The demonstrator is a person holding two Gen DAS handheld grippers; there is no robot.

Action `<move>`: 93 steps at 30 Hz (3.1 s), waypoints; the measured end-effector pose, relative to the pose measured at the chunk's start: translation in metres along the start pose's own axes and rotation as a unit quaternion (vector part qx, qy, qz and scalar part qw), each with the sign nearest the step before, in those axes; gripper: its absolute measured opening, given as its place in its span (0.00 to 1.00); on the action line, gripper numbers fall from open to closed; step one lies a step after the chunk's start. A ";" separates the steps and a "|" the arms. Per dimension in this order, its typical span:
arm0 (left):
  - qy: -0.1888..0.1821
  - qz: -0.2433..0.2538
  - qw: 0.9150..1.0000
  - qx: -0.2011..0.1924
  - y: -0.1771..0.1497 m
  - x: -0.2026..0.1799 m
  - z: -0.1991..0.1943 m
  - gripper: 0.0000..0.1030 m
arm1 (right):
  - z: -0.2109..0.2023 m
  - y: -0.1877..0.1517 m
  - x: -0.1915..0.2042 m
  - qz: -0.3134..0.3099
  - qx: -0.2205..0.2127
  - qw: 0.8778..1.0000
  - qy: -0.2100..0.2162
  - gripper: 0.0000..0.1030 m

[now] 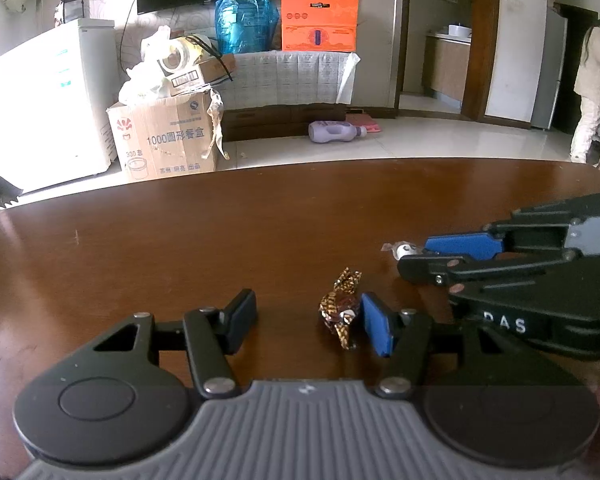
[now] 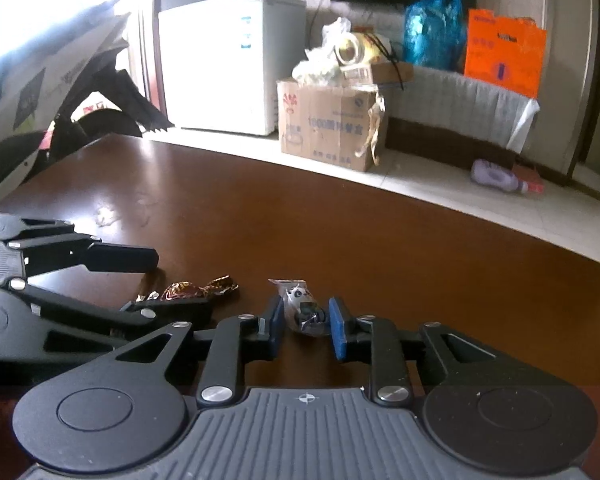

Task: Organize snacks
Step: 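Close the right gripper on the small silver-wrapped candy, then close the left gripper on the brown-wrapped chocolate candy, then lift both candies and move them toward the white box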

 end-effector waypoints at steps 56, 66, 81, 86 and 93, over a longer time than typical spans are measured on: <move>0.016 -0.002 1.000 0.011 -0.043 -0.046 -0.094 0.21 | -0.185 -0.049 0.034 0.066 0.002 0.998 -0.009 0.19; 0.050 0.009 0.999 -0.009 -0.082 -0.122 -0.155 0.20 | -0.235 -0.072 0.031 0.066 0.000 0.998 -0.025 0.19; 0.074 0.053 0.996 -0.018 -0.111 -0.209 -0.200 0.21 | -0.268 -0.091 0.027 0.070 0.000 0.997 -0.037 0.19; 0.058 0.083 0.995 0.002 -0.102 -0.220 -0.198 0.21 | -0.271 -0.090 0.019 0.083 -0.010 0.996 -0.042 0.19; 0.048 0.146 0.988 -0.029 -0.070 -0.234 -0.188 0.21 | -0.275 -0.079 -0.001 0.109 -0.040 0.992 -0.055 0.19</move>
Point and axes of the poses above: each gripper's, at about its wrist camera, not at the fingertips, and z roughly the way its jaws point, x to its left, y to its top, the point moved 2 cm from there along z, roughly the way its jaws point, and after that the axes turned 11 degrees about -x, right-handed, at the moved point
